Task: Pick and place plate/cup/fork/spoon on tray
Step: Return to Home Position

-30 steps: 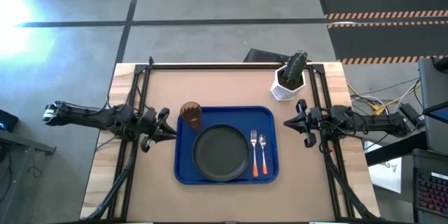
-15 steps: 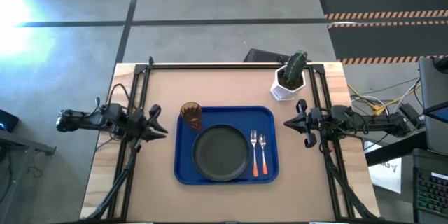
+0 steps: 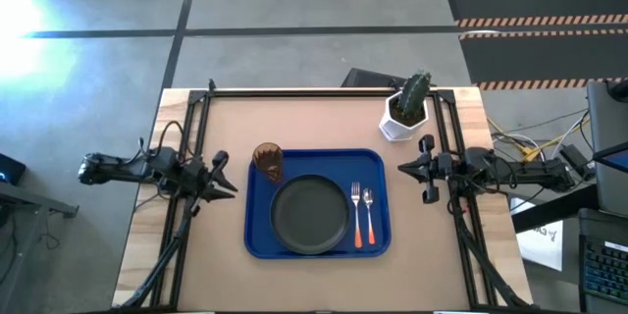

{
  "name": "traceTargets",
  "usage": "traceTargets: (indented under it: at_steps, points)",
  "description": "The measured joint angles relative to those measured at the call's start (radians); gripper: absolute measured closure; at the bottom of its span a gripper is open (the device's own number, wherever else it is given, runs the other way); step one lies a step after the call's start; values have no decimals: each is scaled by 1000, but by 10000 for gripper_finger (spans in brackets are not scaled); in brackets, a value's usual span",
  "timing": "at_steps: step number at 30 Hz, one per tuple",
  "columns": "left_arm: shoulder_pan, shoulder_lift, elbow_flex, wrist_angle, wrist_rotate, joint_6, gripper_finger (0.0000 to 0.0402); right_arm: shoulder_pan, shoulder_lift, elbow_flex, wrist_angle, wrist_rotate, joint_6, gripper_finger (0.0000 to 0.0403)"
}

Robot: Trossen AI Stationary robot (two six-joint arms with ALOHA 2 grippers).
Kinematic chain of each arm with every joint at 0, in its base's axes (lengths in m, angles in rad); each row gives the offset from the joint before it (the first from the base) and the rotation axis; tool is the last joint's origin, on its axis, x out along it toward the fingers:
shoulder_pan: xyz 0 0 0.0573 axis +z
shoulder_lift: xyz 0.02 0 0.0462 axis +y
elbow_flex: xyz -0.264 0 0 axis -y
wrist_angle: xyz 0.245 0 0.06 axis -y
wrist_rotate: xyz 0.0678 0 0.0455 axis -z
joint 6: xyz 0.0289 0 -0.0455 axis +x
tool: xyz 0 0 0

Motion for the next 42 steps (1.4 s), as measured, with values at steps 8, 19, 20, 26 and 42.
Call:
traceTargets:
  at_steps: [8, 19, 20, 26, 42]
  points:
    - [0, 0, -7, 10, 0, 41, 343, -43, 0, 0, -1, 9, -23, 394]
    - [0, 0, -10, -9, 1, 49, 343, -172, 0, -2, -32, -119, 20, 394]
    - [0, 0, -13, -9, 1, 37, 343, -175, 0, -2, -44, -124, 26, 394]
    - [0, 0, -28, -4, 0, 25, 343, -174, 1, -2, -62, -131, 63, 394]
    - [0, 19, -60, 0, -43, 34, 343, -174, 2, -2, -65, -130, 92, 394]
